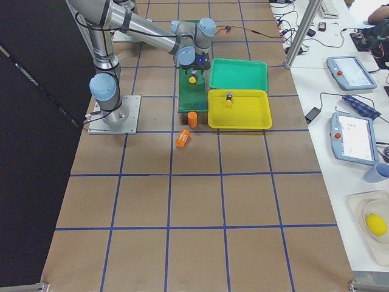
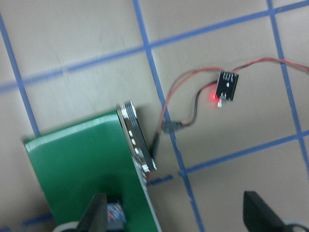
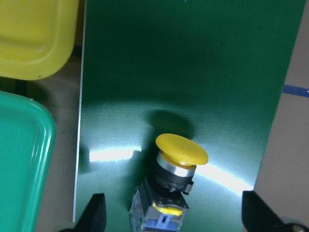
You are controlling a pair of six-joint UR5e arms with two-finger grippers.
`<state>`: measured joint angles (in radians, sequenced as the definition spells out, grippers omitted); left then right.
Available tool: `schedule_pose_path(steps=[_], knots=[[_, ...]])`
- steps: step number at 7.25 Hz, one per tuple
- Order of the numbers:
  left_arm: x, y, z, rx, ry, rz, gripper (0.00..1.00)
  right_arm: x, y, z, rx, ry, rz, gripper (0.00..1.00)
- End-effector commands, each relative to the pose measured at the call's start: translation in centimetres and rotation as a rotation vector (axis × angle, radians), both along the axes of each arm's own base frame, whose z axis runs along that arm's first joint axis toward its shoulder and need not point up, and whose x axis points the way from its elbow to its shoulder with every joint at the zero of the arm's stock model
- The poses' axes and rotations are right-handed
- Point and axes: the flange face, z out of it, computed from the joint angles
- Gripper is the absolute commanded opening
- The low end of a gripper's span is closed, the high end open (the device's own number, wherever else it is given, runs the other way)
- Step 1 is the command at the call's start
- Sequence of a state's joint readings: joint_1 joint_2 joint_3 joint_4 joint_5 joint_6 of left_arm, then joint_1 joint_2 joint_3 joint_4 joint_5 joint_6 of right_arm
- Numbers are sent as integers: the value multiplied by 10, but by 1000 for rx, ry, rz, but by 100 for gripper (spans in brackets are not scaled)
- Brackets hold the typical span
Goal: Sort buttons by color to trays
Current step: 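Lift the yellow-capped button into the yellow tray while left gripper withdraws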
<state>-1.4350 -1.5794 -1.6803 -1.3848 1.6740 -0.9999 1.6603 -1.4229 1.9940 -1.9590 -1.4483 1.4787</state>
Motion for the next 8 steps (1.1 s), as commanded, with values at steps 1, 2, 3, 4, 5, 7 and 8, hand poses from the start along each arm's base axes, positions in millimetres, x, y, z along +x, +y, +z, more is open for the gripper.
schedule_pose_path(steps=[1,2,3,4,5,7,8], knots=[[-16,12,16,43,-59,-423,100,0,-2,-11,8,3,3,62],[-33,9,6,33,46,-565,100,-2,-4,-11,-2,12,8,8],[-46,6,-6,11,172,-712,100,-2,-4,-8,-12,10,11,0],[-48,15,-2,3,181,-766,100,-3,-6,-4,-28,11,8,0],[-48,9,-8,7,167,-909,100,-7,-15,3,-100,25,-5,0],[-49,18,1,11,152,-983,100,-16,-26,13,-142,65,1,0],[-45,19,8,22,105,-1047,100,-35,-50,34,-197,100,11,0]])
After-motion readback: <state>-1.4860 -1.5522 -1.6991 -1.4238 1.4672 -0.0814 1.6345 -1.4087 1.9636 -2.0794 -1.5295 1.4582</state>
